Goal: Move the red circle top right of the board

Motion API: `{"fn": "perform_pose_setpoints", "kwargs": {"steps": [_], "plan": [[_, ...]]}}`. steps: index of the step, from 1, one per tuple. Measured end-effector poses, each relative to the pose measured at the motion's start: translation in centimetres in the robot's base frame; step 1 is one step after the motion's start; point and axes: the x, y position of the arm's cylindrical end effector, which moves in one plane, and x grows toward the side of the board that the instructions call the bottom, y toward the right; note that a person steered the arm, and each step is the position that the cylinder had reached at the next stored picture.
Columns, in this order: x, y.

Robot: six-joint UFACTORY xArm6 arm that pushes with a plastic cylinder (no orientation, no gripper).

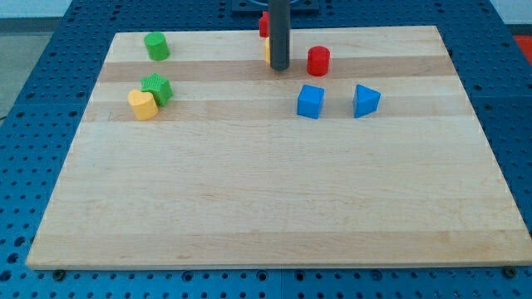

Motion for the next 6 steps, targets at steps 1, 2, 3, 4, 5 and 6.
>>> {"fn": "perform_pose_setpoints", "kwargs": {"steps": [1,2,3,4,5,6], "plan": [[0.1,7.3],[0.2,10.9],[2.7,8.7],[2.9,12.3],[1.2,15.1],[0.7,15.5]]}}
